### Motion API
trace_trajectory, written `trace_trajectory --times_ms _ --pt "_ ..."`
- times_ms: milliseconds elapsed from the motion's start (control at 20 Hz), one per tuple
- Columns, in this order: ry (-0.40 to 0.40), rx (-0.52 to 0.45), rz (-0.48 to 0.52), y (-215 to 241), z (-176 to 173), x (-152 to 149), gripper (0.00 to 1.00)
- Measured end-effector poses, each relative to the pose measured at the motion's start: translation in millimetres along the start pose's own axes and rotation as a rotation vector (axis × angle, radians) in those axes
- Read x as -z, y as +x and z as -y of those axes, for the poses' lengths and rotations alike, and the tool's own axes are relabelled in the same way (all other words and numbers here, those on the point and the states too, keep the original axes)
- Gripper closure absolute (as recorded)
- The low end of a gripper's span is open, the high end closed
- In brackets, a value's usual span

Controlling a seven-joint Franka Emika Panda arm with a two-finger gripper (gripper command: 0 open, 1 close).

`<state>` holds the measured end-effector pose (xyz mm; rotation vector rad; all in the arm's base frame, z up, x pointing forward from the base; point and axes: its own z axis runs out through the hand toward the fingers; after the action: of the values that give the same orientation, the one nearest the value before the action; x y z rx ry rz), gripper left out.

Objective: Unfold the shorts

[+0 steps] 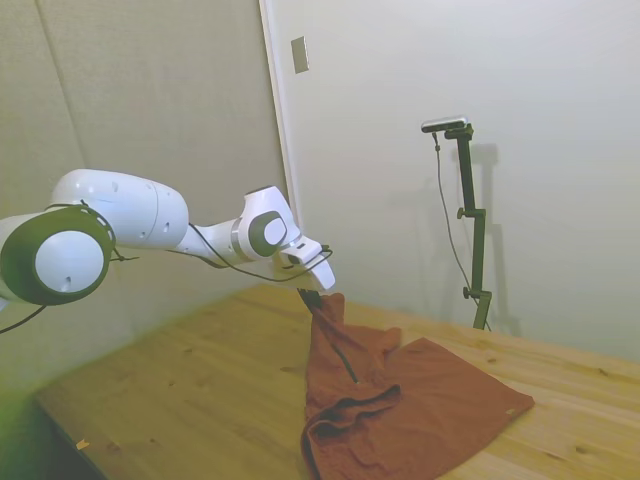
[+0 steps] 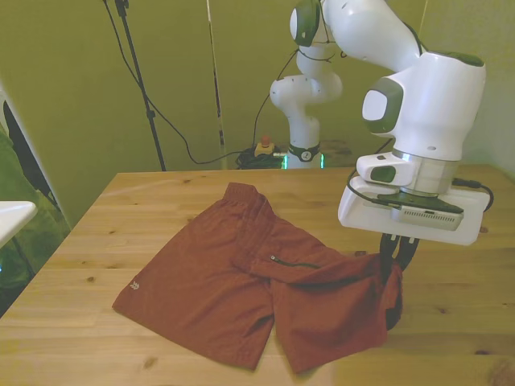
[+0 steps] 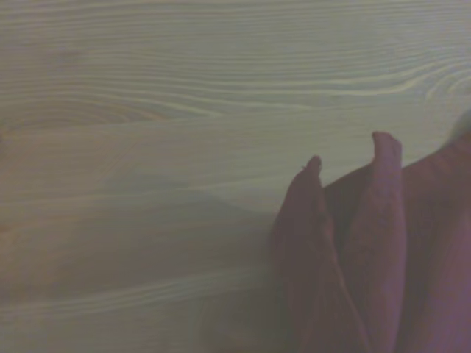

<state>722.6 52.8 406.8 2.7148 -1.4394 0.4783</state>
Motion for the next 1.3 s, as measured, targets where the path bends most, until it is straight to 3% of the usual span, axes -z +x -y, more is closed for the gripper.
trace_trajectory --times_ms 300,600,750,950,1150,1300 --pt "0.006 0.012 0.000 -6.1 8.3 10.7 0.00" --pt "0.025 0.005 -0.004 2.3 1.1 53.5 0.00" --pt "0.004 0.022 0.005 17.2 -29.8 74.9 0.00" --pt "-0.036 0.097 0.019 54.5 -94.9 81.6 0.00" --pt "-0.054 0.202 0.032 97.6 -155.9 67.3 0.00" --pt "-0.016 0.273 0.078 116.2 -187.4 45.5 0.00"
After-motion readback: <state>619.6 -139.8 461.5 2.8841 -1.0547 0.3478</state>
